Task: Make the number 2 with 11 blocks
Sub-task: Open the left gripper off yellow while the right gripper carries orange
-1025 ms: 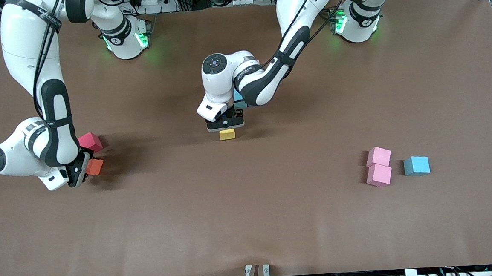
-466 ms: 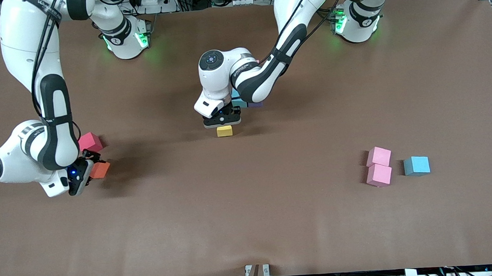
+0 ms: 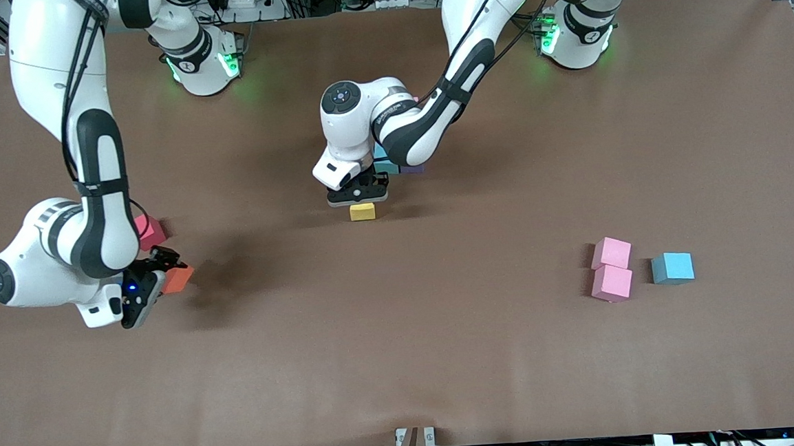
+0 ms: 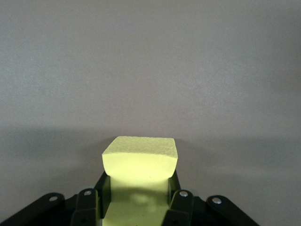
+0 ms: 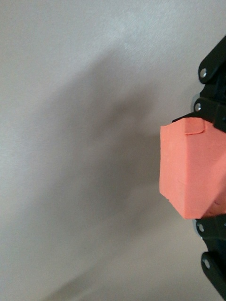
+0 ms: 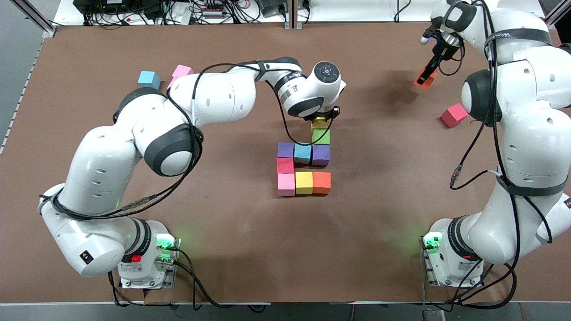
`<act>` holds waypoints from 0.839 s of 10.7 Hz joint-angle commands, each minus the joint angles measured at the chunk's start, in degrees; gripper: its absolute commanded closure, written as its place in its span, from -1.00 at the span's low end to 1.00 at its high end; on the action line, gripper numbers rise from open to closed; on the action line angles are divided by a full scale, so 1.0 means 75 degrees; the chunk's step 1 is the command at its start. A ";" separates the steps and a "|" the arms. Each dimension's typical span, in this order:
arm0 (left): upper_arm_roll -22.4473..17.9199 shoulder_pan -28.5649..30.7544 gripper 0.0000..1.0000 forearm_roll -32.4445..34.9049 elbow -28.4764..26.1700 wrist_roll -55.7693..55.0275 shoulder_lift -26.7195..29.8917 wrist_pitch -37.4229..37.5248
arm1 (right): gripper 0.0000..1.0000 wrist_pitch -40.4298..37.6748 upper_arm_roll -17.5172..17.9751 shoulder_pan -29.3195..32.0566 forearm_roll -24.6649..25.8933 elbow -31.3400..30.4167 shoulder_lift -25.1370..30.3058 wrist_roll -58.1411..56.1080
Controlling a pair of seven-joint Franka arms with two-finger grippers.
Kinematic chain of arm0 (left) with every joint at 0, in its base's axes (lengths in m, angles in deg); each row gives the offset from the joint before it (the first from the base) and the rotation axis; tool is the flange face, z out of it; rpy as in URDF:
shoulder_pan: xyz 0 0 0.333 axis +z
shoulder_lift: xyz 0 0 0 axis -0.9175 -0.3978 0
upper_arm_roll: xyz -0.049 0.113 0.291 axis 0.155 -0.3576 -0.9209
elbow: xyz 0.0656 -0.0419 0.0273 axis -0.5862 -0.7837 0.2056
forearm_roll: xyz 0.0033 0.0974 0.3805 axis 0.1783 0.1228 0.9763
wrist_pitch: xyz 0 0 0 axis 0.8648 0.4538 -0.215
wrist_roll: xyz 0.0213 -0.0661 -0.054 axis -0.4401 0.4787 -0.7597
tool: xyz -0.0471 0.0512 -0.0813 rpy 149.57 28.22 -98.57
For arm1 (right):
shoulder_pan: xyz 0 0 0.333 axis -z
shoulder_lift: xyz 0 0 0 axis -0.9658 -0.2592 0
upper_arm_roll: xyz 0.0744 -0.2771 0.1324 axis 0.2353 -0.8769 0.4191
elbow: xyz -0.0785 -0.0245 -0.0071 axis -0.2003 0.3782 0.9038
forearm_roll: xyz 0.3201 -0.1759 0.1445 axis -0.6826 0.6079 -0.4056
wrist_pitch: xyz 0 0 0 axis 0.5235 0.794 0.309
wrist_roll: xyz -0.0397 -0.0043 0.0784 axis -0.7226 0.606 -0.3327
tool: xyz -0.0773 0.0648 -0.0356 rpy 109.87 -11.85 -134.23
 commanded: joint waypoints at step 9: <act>-0.0053 -0.0159 0.18 -0.0163 0.0128 0.0158 -0.0274 0.0098 | 0.23 -0.0683 0.0043 -0.1199 0.0321 0.0859 0.0392 0.2761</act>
